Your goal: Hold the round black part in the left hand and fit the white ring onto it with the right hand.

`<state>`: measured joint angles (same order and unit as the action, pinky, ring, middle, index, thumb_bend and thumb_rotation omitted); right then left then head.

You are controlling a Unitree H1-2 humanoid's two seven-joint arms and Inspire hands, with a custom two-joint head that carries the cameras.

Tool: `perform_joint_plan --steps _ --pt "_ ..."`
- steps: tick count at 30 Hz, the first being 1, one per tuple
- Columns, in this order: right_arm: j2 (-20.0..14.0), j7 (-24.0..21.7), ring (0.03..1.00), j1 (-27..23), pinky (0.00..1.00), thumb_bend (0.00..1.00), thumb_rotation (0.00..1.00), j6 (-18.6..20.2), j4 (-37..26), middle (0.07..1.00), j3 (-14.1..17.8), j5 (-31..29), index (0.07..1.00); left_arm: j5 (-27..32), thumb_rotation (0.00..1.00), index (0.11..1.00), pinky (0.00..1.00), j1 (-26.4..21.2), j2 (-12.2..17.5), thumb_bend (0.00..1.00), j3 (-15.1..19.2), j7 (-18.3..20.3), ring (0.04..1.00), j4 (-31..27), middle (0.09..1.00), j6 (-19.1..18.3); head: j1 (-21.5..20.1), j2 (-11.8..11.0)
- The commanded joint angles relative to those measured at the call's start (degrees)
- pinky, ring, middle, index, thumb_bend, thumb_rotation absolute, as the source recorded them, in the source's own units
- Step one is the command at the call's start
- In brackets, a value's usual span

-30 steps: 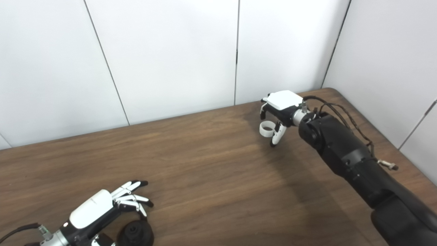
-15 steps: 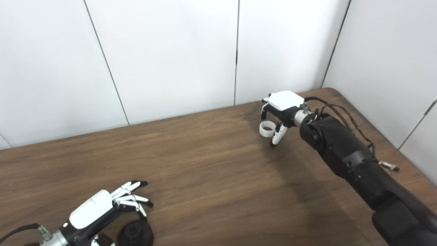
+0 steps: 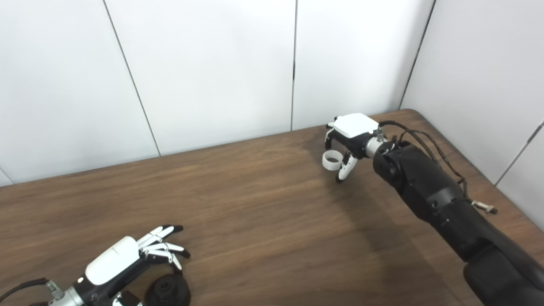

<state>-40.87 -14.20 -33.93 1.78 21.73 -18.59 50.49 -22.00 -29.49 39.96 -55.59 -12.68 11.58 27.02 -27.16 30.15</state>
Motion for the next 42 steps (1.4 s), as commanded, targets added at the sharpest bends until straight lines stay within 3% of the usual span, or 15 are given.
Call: perform_joint_plan --steps 1,6,22,33,42 --pt "-1.0 2.6 1.0 -0.8 1.0 0.6 0.16 -1.0 0.8 0.892 0.4 0.2 0.524 -0.3 0.06 0.48 1.0 -0.4 2.3 0.52 -0.1 1.3 0.99 -0.5 0.771 -0.1 -0.1 -0.1" --pt "-0.6 4.6 1.0 -1.2 1.0 0.53 0.14 -0.7 1.9 0.802 -0.7 1.2 0.482 -0.6 0.06 0.48 1.0 0.3 2.5 0.52 0.7 1.5 0.982 -1.4 0.764 -0.1 -0.1 0.3" --pt "-1.0 4.6 1.0 -1.5 1.0 0.53 0.14 -1.7 1.7 0.797 -0.3 -0.8 0.481 0.5 0.06 0.481 1.0 0.8 3.0 0.52 2.9 4.4 0.988 -2.1 0.774 -0.1 -0.3 0.3" --pt "-0.9 4.9 1.0 -2.5 1.0 0.53 0.14 -4.9 -1.4 0.785 -0.5 -0.6 0.481 0.5 0.06 0.481 1.0 0.3 1.3 0.52 2.6 3.8 0.986 -0.3 0.77 -0.1 0.1 0.2" --pt "-0.4 2.2 1.0 -3.9 1.0 0.53 0.14 -6.4 -6.9 0.784 -0.5 -1.0 0.48 -0.9 0.06 0.481 1.0 -0.9 -0.8 0.52 1.5 1.5 0.987 2.7 0.765 -0.1 0.2 0.1"
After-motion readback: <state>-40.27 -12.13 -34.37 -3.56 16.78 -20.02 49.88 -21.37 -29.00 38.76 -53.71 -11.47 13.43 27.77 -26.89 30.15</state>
